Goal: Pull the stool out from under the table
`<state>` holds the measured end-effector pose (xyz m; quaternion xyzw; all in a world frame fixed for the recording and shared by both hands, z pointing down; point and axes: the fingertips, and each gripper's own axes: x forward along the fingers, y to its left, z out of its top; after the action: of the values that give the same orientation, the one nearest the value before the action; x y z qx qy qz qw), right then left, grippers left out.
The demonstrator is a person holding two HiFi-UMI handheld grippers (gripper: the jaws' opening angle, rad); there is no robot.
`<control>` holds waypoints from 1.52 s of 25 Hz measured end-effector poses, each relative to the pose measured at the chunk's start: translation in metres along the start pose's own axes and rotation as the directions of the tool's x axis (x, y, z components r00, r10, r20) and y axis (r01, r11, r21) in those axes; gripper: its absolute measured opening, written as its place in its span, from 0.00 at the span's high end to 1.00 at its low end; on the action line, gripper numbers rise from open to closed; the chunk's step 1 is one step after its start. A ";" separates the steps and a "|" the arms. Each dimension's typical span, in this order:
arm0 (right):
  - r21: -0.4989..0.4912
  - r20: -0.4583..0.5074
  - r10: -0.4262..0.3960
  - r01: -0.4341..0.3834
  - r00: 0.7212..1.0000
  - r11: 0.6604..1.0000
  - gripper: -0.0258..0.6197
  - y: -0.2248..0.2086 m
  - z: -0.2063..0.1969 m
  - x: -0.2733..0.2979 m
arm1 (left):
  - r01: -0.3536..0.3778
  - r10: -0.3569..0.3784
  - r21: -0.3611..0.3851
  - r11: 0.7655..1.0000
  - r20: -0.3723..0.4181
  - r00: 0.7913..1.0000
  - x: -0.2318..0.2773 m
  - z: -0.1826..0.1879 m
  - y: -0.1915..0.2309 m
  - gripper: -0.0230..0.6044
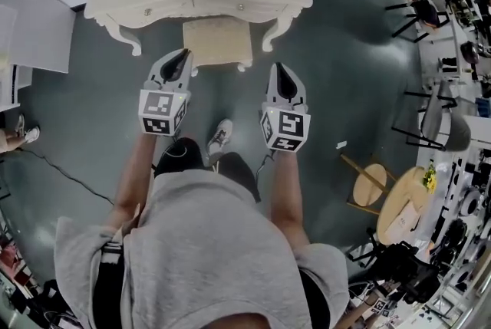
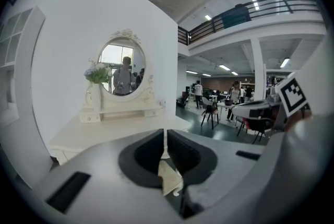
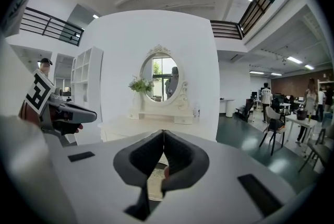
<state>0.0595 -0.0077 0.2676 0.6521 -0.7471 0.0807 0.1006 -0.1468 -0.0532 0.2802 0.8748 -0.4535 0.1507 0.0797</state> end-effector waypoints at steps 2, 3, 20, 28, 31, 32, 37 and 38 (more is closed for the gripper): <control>0.000 -0.009 0.022 -0.022 1.000 1.000 0.94 -0.001 -0.003 0.013 | -0.026 0.026 -0.016 1.000 -0.007 1.000 0.006 -0.003 0.008 0.93; -0.001 -0.014 0.032 -0.032 0.999 0.999 0.94 -0.002 -0.005 0.020 | -0.039 0.039 -0.018 0.999 -0.010 0.999 0.009 -0.004 0.012 0.93; 0.040 -0.164 0.094 -0.088 0.982 0.995 0.94 -0.003 -0.094 0.147 | -0.084 0.074 -0.060 0.995 -0.148 0.986 0.093 -0.083 0.076 0.93; 0.047 -0.255 0.114 -0.105 0.960 0.993 0.94 0.000 -0.172 0.204 | -0.111 0.086 -0.108 0.988 -0.212 0.973 0.139 -0.162 0.096 0.93; 0.048 -0.279 0.123 -0.114 0.952 0.992 0.94 -0.002 -0.200 0.221 | -0.127 0.097 -0.116 0.985 -0.232 0.968 0.155 -0.191 0.103 0.93; 0.047 -0.286 0.125 -0.116 0.950 0.992 0.94 -0.003 -0.210 0.226 | -0.131 0.101 -0.114 0.985 -0.238 0.966 0.161 -0.201 0.106 0.93; 0.043 -0.326 0.127 -0.119 0.937 0.992 0.94 -0.009 -0.262 0.249 | -0.134 0.100 -0.108 0.985 -0.278 0.955 0.185 -0.252 0.112 0.93; 0.045 -0.332 0.124 -0.116 0.935 0.992 0.94 -0.011 -0.271 0.254 | -0.133 0.098 -0.106 0.985 -0.284 0.954 0.190 -0.262 0.113 0.93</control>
<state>0.0498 -0.1845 0.5948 0.5832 -0.7567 0.2050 0.2127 -0.1864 -0.1926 0.5915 0.8101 -0.4969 0.2481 0.1878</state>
